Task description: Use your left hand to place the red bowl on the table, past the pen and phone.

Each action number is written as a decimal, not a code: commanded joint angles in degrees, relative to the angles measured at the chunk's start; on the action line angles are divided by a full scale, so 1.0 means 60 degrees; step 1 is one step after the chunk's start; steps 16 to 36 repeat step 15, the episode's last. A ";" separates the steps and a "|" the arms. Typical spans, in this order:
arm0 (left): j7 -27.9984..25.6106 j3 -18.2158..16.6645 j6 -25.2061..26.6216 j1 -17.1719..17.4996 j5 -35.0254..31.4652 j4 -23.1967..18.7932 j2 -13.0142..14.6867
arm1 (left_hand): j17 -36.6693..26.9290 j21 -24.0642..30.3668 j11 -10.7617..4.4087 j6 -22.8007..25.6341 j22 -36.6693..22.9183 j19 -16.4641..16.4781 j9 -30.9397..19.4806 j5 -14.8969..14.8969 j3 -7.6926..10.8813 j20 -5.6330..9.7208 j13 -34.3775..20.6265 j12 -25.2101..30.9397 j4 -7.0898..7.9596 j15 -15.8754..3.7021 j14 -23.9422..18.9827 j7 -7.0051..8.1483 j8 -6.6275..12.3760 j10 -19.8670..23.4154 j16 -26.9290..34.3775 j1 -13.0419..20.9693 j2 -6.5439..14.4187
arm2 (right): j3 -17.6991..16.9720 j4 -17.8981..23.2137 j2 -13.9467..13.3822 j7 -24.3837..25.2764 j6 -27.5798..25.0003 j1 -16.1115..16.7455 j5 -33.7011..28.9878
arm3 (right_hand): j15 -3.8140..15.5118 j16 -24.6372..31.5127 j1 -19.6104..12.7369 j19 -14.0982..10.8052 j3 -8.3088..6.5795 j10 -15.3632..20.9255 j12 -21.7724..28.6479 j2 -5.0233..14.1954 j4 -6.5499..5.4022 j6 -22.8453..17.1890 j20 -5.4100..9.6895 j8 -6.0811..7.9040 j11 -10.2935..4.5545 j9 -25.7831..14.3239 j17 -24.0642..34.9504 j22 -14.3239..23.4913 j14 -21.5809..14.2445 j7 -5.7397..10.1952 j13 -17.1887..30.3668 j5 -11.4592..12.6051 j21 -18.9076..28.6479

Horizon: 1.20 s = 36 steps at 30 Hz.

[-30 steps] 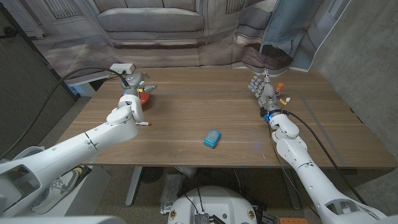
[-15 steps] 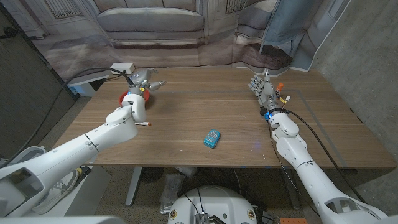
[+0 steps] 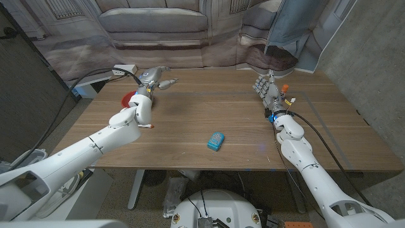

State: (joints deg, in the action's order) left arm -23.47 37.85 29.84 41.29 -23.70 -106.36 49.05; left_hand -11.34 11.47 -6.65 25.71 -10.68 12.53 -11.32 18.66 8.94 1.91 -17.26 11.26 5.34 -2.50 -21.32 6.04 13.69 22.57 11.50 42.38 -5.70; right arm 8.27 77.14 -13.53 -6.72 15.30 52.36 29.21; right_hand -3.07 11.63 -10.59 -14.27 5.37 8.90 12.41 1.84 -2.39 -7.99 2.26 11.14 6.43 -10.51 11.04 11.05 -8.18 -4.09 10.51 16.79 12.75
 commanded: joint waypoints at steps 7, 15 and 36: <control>-0.0159 -0.0125 -0.1248 0.0169 -0.0479 0.0243 -0.0343 | -0.0013 0.0097 0.0088 0.0082 0.0015 0.0064 -0.0029 0.0109 -0.0083 0.0079 0.0026 0.0036 0.0091 -0.0339 -0.0130 -0.0018 -0.0012 0.0029 0.0066 -0.0208 -0.0031 | 0.0016 0.0128 -0.0035 0.0028 0.0042 0.0017 -0.0034 | -0.0019 -0.0062 -0.0101 -0.0090 0.0098 0.0055 -0.0051 0.0041 -0.0013 -0.0021 0.0014 0.0015 -0.0022 -0.0028 0.0053 0.0040 -0.0066 0.0010 0.0029 -0.0017 -0.0038; -0.0121 -0.0210 -0.1388 0.0244 -0.0546 0.0318 -0.0473 | -0.0009 0.0094 0.0079 0.0089 0.0019 0.0067 -0.0028 0.0161 -0.0125 0.0047 0.0050 0.0044 0.0125 -0.0361 -0.0154 -0.0004 -0.0020 0.0043 0.0070 -0.0273 -0.0039 | 0.0028 0.0180 -0.0069 0.0077 0.0036 0.0079 -0.0041 | -0.0028 -0.0062 -0.0102 -0.0084 0.0106 0.0054 -0.0052 0.0045 -0.0012 -0.0021 0.0007 0.0015 -0.0014 -0.0028 0.0053 0.0040 -0.0066 0.0010 0.0029 -0.0016 -0.0041; -0.0121 -0.0210 -0.1388 0.0244 -0.0546 0.0318 -0.0473 | -0.0009 0.0094 0.0079 0.0089 0.0019 0.0067 -0.0028 0.0161 -0.0125 0.0047 0.0050 0.0044 0.0125 -0.0361 -0.0154 -0.0004 -0.0020 0.0043 0.0070 -0.0273 -0.0039 | 0.0028 0.0180 -0.0069 0.0077 0.0036 0.0079 -0.0041 | -0.0028 -0.0062 -0.0102 -0.0084 0.0106 0.0054 -0.0052 0.0045 -0.0012 -0.0021 0.0007 0.0015 -0.0014 -0.0028 0.0053 0.0040 -0.0066 0.0010 0.0029 -0.0016 -0.0041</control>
